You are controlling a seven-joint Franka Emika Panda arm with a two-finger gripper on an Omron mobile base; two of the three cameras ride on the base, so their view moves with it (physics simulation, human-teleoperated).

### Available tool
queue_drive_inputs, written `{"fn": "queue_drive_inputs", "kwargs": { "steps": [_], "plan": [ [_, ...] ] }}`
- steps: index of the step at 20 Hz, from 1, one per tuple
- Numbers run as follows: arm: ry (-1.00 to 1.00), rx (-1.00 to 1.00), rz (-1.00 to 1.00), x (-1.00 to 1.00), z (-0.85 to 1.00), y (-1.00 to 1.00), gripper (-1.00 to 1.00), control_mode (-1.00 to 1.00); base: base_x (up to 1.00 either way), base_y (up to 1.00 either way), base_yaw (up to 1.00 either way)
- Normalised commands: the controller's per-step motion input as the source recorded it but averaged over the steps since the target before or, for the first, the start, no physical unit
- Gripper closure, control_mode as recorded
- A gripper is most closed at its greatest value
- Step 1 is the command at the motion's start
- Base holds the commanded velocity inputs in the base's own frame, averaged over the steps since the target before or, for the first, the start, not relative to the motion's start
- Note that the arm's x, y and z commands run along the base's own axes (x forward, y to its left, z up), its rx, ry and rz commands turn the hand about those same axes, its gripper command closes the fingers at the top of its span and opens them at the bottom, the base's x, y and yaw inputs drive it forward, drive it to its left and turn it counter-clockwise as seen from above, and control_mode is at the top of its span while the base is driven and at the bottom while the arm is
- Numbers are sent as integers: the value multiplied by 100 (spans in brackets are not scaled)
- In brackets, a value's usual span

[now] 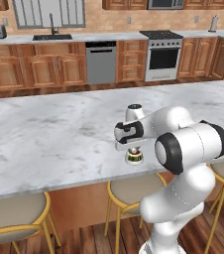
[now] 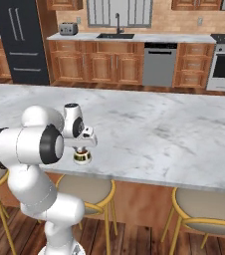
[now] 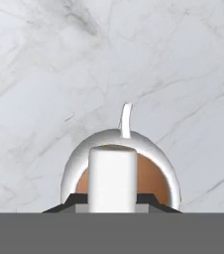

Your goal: Pick up the marshmallow and place it in the cup of hot chocolate on the dining counter.

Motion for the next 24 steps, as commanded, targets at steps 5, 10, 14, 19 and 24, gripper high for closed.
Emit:
{"fn": "queue_drive_inputs", "kwargs": {
  "steps": [5, 10, 14, 19, 24],
  "plan": [
    [0, 0, 0, 4, -5, 0, -100, -100, 0, 0, 0],
    [0, 0, 0, -32, 0, -12, -100, -100, 0, 0, 0],
    [-2, 0, 0, -37, 0, -10, -100, -100, 0, 0, 0],
    [-15, 0, 0, -44, 13, -9, -100, -100, 0, 0, 0],
    [-32, -1, -2, -41, 75, -7, -100, -100, 0, 0, 0]
  ]
}}
